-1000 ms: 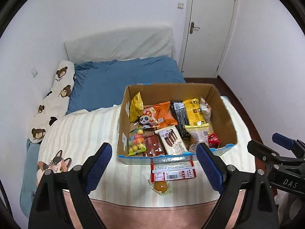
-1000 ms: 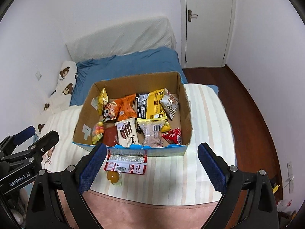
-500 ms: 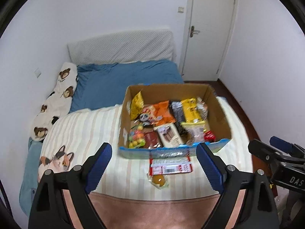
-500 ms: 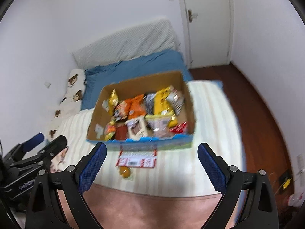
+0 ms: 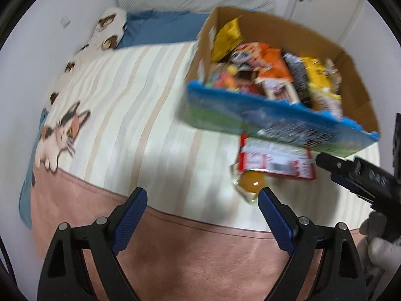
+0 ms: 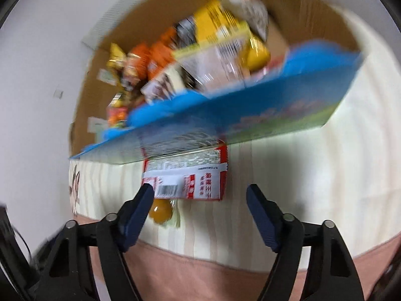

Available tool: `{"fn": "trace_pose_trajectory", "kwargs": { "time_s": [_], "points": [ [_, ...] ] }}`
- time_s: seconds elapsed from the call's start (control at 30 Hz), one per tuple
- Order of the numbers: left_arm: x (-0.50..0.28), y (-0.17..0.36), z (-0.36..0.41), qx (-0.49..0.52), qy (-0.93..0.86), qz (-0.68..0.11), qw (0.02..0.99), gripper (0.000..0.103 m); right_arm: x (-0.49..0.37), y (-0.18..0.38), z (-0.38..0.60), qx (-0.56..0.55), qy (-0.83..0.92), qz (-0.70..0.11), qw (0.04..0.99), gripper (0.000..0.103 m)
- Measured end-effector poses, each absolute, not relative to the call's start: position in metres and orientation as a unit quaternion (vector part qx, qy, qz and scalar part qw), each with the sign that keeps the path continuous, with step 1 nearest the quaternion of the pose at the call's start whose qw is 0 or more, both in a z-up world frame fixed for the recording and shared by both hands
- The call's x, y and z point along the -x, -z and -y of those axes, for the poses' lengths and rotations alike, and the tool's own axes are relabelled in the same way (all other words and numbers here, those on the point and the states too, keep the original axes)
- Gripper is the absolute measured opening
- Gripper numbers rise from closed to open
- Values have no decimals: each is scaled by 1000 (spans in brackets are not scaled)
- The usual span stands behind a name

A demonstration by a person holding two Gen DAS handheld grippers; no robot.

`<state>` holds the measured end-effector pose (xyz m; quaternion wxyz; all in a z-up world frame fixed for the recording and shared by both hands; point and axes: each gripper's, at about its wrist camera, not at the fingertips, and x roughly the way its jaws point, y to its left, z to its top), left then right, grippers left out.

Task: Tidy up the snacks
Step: 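Grasp egg-yolk packet with left tool while right tool grasps red-white sausage pack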

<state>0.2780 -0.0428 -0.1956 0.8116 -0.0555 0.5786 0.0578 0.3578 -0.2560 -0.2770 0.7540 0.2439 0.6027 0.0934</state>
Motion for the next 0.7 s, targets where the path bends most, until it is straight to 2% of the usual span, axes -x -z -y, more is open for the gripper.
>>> {"fn": "trace_pose_trajectory", "kwargs": {
  "time_s": [0.07, 0.13, 0.17, 0.2, 0.3, 0.53, 0.7],
  "points": [
    [-279, 204, 37, 54, -70, -587, 805, 91, -365, 297, 255, -263, -88, -611, 741, 63],
    [-281, 209, 34, 52, -78, -591, 801, 91, -366, 310, 252, -279, -83, -613, 735, 44],
    [-282, 212, 33, 51, -82, -593, 799, 91, -366, 316, 250, -280, -78, -613, 734, 31],
    [-283, 214, 32, 50, -84, -595, 798, 91, -365, 318, 249, -282, -73, -611, 737, 24],
    [-287, 219, 33, 44, -86, -599, 795, 91, -357, 315, 249, -287, -66, -592, 750, 17],
    [-293, 238, 49, 32, -68, -618, 783, 91, -303, 290, 289, -296, -10, -549, 781, 13],
    [-295, 252, 75, 24, -41, -632, 773, 91, -247, 297, 316, -323, 35, -557, 764, 13]
  ]
}}
